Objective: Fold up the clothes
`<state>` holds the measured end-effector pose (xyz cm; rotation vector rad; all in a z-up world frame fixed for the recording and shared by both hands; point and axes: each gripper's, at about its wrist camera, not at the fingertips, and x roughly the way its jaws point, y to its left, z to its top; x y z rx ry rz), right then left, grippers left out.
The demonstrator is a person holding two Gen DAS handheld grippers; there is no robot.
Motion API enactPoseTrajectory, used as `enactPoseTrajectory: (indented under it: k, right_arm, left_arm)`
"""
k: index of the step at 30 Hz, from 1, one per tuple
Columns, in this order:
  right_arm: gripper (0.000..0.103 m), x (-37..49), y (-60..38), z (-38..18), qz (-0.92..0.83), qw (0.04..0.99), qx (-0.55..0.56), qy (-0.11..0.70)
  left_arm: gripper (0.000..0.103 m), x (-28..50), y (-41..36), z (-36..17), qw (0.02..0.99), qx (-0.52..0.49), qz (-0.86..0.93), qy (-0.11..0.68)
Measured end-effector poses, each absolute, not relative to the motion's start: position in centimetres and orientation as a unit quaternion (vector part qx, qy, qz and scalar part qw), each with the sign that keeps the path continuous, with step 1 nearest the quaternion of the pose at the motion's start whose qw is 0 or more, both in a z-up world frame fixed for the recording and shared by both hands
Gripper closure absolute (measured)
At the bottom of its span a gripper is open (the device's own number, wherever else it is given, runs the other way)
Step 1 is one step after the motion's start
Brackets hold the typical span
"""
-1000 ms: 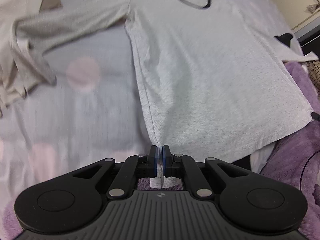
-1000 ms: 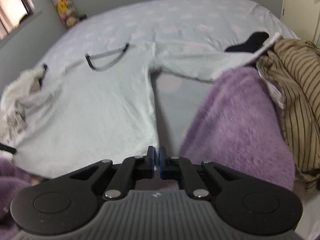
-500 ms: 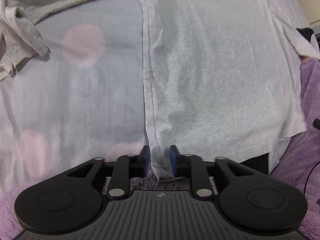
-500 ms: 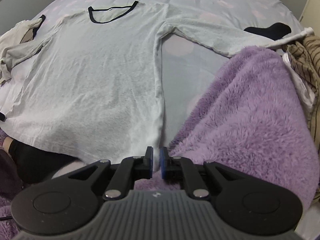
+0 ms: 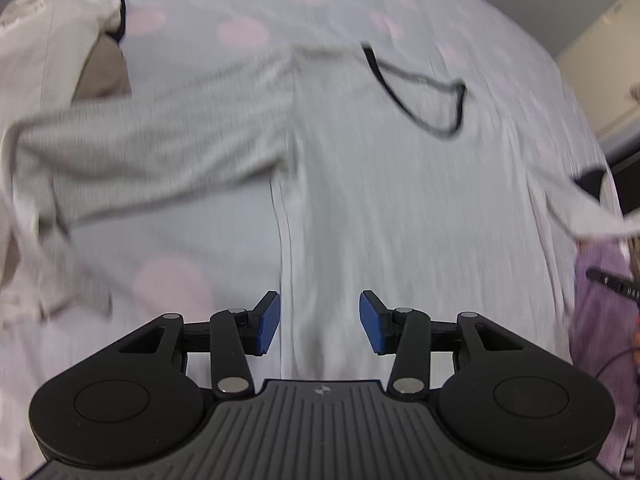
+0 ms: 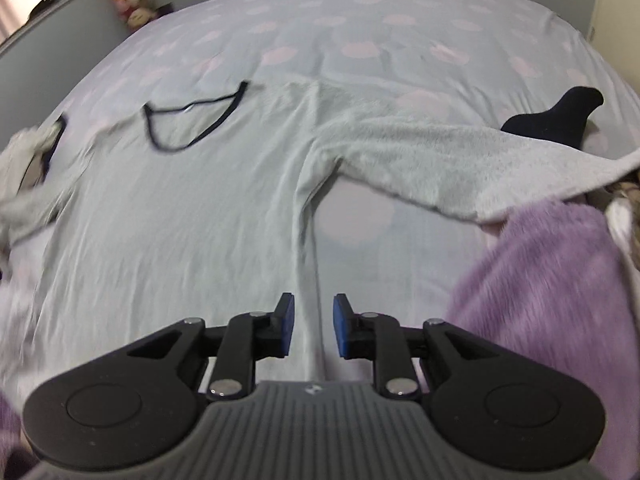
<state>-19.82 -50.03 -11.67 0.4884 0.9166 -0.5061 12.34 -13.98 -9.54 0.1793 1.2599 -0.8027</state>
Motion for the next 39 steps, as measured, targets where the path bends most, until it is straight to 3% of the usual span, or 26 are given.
enactPoseTrajectory:
  k: [2,4,6,17,20,23,26,27,34,37,39]
  right_arm:
    - [0.077,-19.1,-51.9,-12.5,-0.247,0.834,0.270,0.413]
    - [0.064,-18.7,-53.8,-13.3,-0.253,0.830,0.317,0.383]
    - [0.061,-18.3,-55.4,-14.0,-0.262,0.824,0.354,0.357]
    - [0.061,-14.8,-60.6,-18.9,-0.263,0.796,0.458,0.295]
    - [0.062,-14.0,-61.5,-20.1,-0.265,0.791,0.474,0.283]
    - [0.066,-14.2,-62.6,-21.1,-0.272,0.783,0.501,0.249]
    - [0.097,-14.4,-63.1,-21.4,-0.289,0.786,0.491,0.240]
    - [0.101,-14.4,-63.0,-21.3,-0.300,0.793,0.472,0.240]
    - [0.103,-14.0,-62.6,-19.9,-0.347,0.814,0.383,0.267]
    - [0.102,-14.5,-62.2,-19.3,-0.341,0.821,0.370,0.268]
    - [0.096,-14.9,-62.0,-19.0,-0.338,0.826,0.362,0.269]
  left_arm:
    - [0.061,14.0,-14.4,-10.2,0.745,0.042,-0.357,0.562]
    - [0.061,15.6,-14.7,-11.1,0.756,-0.004,-0.347,0.554]
    - [0.061,16.7,-15.2,-12.3,0.759,-0.032,-0.341,0.554]
    - [0.062,20.3,-17.4,-17.9,0.766,-0.103,-0.315,0.551]
    - [0.067,20.5,-17.8,-18.6,0.777,-0.100,-0.312,0.537]
    - [0.077,20.8,-17.5,-18.8,0.792,-0.116,-0.304,0.516]
    - [0.097,21.2,-17.3,-19.0,0.801,-0.103,-0.293,0.512]
    - [0.097,21.3,-17.2,-18.9,0.808,-0.097,-0.288,0.504]
    - [0.097,21.5,-17.0,-19.2,0.825,-0.071,-0.256,0.498]
    - [0.094,21.2,-17.1,-18.6,0.823,-0.061,-0.260,0.501]
    - [0.086,20.7,-16.9,-17.8,0.816,-0.047,-0.275,0.507]
